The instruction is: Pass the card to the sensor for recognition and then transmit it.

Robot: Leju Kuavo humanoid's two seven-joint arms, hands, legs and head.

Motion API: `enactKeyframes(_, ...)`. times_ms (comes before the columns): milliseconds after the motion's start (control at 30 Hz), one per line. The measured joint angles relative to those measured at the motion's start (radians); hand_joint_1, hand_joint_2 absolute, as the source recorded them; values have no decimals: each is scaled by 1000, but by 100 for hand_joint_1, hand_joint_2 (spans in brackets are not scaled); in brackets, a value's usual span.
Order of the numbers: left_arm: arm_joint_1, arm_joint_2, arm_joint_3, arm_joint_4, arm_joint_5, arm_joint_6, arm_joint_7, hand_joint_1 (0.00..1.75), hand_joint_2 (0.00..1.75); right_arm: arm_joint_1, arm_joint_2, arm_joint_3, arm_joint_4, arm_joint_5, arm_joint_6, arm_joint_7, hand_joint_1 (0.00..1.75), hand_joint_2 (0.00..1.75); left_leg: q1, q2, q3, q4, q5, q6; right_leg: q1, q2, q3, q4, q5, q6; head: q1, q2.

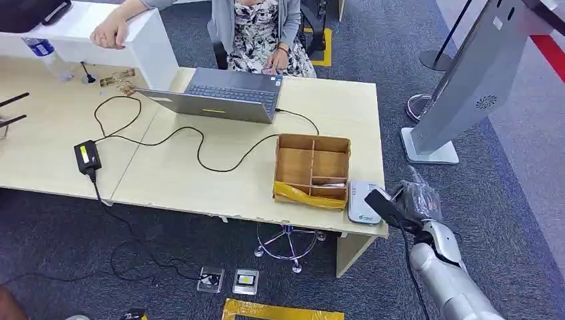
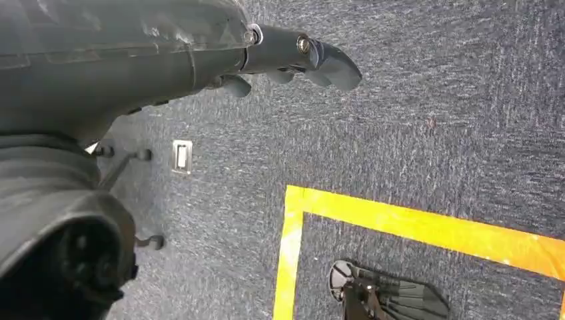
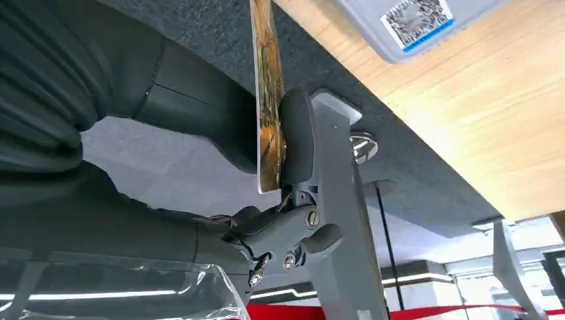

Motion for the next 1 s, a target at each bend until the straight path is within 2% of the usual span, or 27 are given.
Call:
enactKeyframes(233, 0, -1, -5, 0, 1, 0, 0, 0, 0, -41, -5, 8, -1, -34, 0, -18, 175, 175, 0, 0, 0, 0, 0, 0, 0, 0, 0, 0, 0, 0, 0, 0)
enactKeyframes(400, 0, -2, -5, 0, 0, 0, 0, 0, 0, -71, -2, 14, -53, -51, 42, 0, 175, 175, 0, 0, 0, 0, 0, 0, 0, -1, 0, 0, 0, 0, 0, 0)
enactKeyframes(667, 0, -5, -5, 0, 1, 0, 0, 0, 0, -11, 53, 52, -103, -59, 21, 6, 175, 175, 1, 0, 0, 0, 0, 0, 1, -1, 0, 0, 0, 0, 0, 0)
enactKeyframes(1000, 0, -5, -5, 0, 1, 0, 0, 0, 0, -8, 66, 65, -106, -64, 21, 3, 175, 175, 0, 0, 0, 0, 0, 0, 0, 0, 0, 0, 0, 0, 0, 0)
